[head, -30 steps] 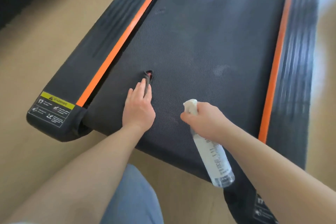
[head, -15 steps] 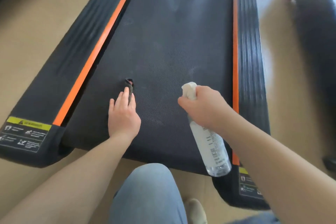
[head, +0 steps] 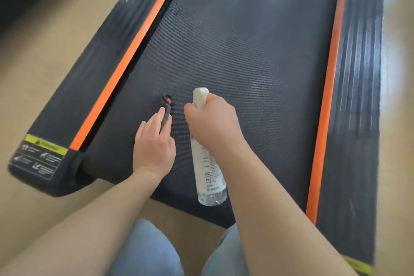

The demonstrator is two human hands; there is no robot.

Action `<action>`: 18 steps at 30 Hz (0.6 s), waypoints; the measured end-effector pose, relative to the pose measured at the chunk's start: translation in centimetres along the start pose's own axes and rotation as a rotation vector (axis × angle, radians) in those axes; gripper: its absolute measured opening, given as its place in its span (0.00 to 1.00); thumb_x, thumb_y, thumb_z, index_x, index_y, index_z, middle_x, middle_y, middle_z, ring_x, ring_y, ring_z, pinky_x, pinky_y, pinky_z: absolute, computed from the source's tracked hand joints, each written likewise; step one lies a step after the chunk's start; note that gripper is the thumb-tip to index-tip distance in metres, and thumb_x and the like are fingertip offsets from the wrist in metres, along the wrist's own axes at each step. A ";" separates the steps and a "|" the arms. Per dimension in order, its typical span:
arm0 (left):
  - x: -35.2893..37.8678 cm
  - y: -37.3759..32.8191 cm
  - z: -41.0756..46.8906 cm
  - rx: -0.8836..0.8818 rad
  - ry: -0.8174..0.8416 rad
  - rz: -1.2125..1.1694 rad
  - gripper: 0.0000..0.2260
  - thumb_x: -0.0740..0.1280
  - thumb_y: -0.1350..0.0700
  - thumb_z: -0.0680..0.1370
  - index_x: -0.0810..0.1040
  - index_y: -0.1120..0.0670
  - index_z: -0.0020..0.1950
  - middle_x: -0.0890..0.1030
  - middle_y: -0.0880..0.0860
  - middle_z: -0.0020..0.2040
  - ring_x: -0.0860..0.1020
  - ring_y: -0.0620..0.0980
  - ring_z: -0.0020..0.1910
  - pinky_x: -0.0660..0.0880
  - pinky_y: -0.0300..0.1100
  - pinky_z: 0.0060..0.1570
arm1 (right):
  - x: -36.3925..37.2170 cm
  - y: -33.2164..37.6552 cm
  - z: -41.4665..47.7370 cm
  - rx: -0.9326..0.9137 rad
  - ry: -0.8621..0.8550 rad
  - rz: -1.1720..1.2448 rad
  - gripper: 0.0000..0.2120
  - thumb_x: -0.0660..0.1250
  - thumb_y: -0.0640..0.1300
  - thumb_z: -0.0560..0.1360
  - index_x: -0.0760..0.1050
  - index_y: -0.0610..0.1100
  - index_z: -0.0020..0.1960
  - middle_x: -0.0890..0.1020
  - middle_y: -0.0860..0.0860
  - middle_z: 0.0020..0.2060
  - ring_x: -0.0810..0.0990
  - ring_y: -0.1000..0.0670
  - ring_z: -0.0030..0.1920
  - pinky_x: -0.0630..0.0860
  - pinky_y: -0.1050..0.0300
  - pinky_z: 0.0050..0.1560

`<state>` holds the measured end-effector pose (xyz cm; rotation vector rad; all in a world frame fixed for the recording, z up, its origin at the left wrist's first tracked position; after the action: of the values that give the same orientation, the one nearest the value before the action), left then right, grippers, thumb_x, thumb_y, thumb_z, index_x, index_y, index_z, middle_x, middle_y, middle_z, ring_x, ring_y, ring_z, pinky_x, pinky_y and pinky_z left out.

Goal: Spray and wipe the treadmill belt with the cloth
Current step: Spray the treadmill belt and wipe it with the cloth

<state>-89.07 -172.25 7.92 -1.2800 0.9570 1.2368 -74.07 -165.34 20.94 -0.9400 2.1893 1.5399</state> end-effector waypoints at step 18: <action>0.7 0.1 0.7 0.010 -0.051 -0.055 0.23 0.62 0.62 0.76 0.75 0.61 0.71 0.70 0.58 0.75 0.71 0.57 0.71 0.65 0.59 0.73 | 4.5 -0.8 7.2 0.033 0.003 -0.074 0.10 0.60 0.52 0.76 0.69 0.47 0.40 0.80 0.47 0.43 0.78 0.43 0.44 0.72 0.52 0.41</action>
<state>-89.18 -171.45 7.31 -1.2532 0.8850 1.2155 -77.71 -160.43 15.07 -1.0023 2.1502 1.4647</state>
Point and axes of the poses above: each hand's wrist, its own z-axis towards the middle knuckle, its own x-axis out of the palm, y = z × x, the point moved 1 cm from there along z, towards the middle knuckle
